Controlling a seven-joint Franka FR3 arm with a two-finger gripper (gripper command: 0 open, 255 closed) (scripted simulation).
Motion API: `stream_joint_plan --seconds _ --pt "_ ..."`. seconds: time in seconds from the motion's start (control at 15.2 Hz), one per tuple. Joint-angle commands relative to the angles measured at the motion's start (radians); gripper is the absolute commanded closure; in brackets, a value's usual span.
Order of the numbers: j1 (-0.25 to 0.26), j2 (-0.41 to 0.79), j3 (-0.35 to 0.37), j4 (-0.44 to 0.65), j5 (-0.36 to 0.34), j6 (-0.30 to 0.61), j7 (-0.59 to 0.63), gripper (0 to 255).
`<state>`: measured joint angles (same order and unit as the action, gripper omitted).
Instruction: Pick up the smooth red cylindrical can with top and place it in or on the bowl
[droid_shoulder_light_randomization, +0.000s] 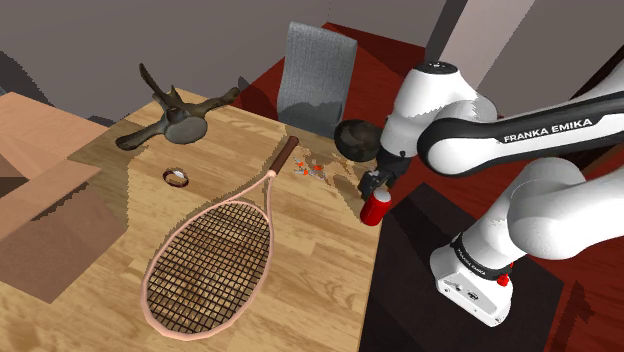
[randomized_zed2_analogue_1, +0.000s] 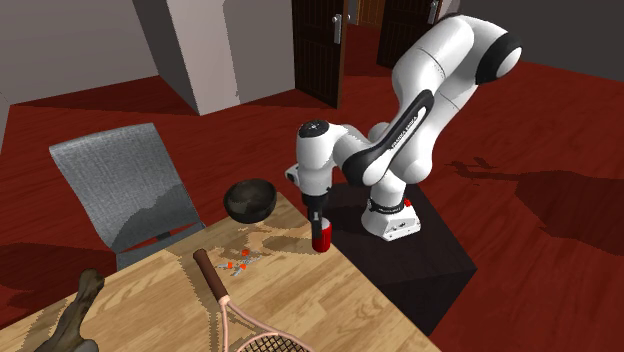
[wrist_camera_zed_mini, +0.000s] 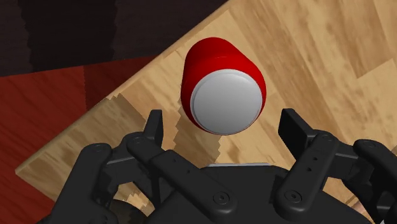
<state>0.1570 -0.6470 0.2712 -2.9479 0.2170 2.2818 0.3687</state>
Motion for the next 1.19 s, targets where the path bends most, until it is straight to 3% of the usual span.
stream_joint_plan --seconds 0.0,0.53,0.59,1.12 --pt "0.001 0.03 0.007 -0.014 0.006 0.045 0.001 0" --pt "0.002 0.038 0.009 -0.018 0.007 0.057 0.001 0" --pt "0.002 0.038 0.009 -0.018 0.007 0.057 0.001 255" --pt "0.002 0.038 0.009 -0.018 0.007 0.056 0.001 255"
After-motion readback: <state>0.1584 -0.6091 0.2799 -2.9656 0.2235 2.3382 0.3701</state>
